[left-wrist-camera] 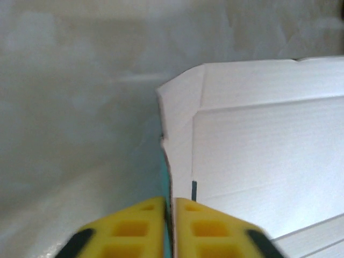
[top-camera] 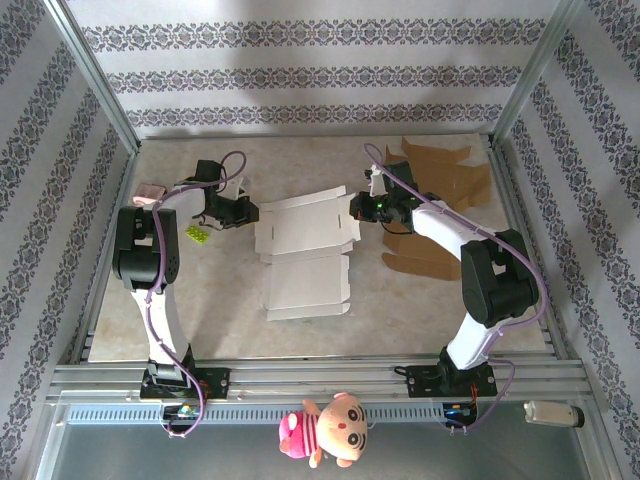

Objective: Fold the paper box

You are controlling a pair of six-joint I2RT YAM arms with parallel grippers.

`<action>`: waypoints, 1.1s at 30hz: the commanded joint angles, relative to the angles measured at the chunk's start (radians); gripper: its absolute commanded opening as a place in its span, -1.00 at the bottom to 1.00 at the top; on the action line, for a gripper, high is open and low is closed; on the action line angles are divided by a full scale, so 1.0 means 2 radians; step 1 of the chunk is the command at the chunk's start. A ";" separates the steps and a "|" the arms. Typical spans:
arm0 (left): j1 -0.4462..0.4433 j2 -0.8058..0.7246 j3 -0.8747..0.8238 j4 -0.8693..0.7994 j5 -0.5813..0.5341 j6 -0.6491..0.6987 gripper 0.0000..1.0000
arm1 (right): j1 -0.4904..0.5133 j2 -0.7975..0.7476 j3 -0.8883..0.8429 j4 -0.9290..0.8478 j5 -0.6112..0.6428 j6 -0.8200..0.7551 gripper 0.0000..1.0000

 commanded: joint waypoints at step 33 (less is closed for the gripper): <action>-0.085 -0.162 -0.123 0.216 -0.033 0.230 -1.00 | 0.001 0.091 0.262 -0.314 -0.160 -0.551 0.29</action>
